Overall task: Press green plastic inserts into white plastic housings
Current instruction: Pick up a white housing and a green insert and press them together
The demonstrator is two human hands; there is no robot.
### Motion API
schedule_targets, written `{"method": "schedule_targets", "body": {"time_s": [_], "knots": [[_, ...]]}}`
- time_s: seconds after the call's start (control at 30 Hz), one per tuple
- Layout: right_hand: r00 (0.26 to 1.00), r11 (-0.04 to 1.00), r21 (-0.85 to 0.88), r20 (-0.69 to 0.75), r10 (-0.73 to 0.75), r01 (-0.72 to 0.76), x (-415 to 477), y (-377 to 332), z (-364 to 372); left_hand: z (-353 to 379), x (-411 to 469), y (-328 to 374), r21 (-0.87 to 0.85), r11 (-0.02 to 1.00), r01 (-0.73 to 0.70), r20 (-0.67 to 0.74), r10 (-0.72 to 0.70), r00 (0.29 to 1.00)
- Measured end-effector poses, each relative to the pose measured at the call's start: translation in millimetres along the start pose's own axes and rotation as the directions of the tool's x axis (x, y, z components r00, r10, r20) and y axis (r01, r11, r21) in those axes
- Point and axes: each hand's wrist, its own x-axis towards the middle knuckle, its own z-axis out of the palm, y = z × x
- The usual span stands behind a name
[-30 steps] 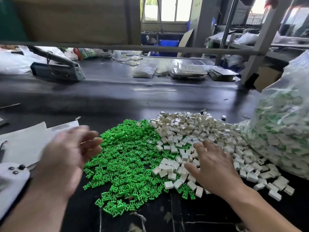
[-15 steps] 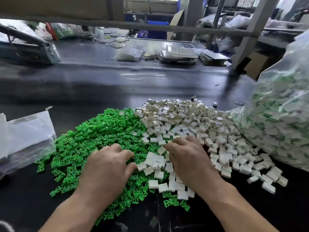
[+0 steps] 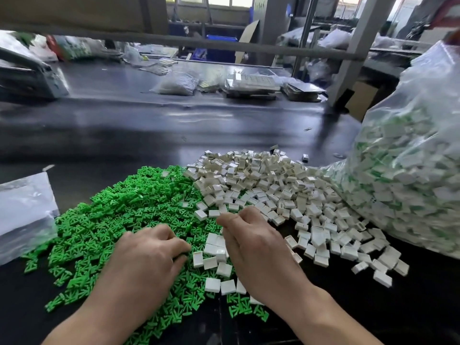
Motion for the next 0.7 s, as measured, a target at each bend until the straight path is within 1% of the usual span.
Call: {"method": "schedule_targets", "body": {"time_s": [0.07, 0.13, 0.17, 0.27, 0.33, 0.4, 0.43, 0.5, 0.53, 0.57, 0.6, 0.63, 0.67, 0.7], "knots": [[0.991, 0.983, 0.133, 0.052, 0.121, -0.127, -2.4, -0.5, -1.1, 1.2, -3.0, -1.9, -0.016, 1.000, 0.009, -0.007, -0.009, 1.000], [0.951, 0.920, 0.252, 0.150, 0.271, -0.301, -1.8, -0.4, -5.1, 1.7, -5.4, -5.6, -0.014, 1.000, 0.026, -0.010, -0.027, 1.000], [0.930, 0.881, 0.305, 0.180, 0.320, -0.362, -0.9, -0.4, -7.8, 2.0, -5.6, -8.2, -0.016, 0.999, 0.030, -0.014, -0.030, 0.999], [0.904, 0.785, 0.449, 0.212, 0.371, -0.428, -0.9, -3.2, -14.6, 1.3, -3.8, -10.2, -0.079, 0.997, 0.013, 0.002, -0.013, 1.000], [0.882, 0.642, 0.608, 0.260, 0.394, -0.466, -2.7, -3.2, -15.4, 1.1, -3.1, -7.4, -0.075, 0.997, -0.003, 0.001, 0.003, 1.000], [0.863, 0.494, 0.720, 0.312, 0.398, -0.488, -3.8, -1.8, -16.7, 1.2, -3.2, -7.0, -0.095, 0.995, 0.003, 0.011, -0.002, 1.000], [0.852, 0.417, 0.759, 0.342, 0.398, -0.500, -3.7, -1.5, -17.9, 2.1, -3.5, -7.3, -0.103, 0.995, -0.013, -0.001, 0.013, 1.000], [0.820, 0.224, 0.821, 0.419, 0.391, -0.526, -2.5, 0.1, -20.3, 4.8, -3.9, -6.5, -0.108, 0.992, -0.057, -0.050, 0.052, 0.997], [0.804, 0.118, 0.837, 0.460, 0.378, -0.535, -1.7, 1.3, -21.6, 3.0, -4.4, -5.1, -0.153, 0.985, -0.077, -0.076, 0.066, 0.995], [0.791, 0.021, 0.843, 0.495, 0.360, -0.537, -0.9, 2.2, -22.7, 1.1, -4.9, -4.3, -0.236, 0.968, -0.083, -0.124, 0.055, 0.991], [0.784, -0.065, 0.844, 0.520, 0.339, -0.532, -0.3, 3.3, -23.2, -1.5, -5.4, -2.7, -0.371, 0.926, -0.064, -0.157, 0.006, 0.988], [0.782, -0.139, 0.842, 0.536, 0.318, -0.521, 0.1, 4.1, -23.3, -3.2, -5.3, -1.6, -0.558, 0.829, -0.021, -0.145, -0.072, 0.987], [0.786, -0.194, 0.839, 0.545, 0.292, -0.509, -0.1, 4.5, -23.2, -4.6, -5.6, 0.6, -0.733, 0.680, 0.025, -0.089, -0.132, 0.987], [0.797, -0.227, 0.836, 0.546, 0.260, -0.499, -0.3, 3.8, -23.1, -5.2, -6.4, 3.0, -0.860, 0.506, 0.067, -0.011, -0.148, 0.989]]}}
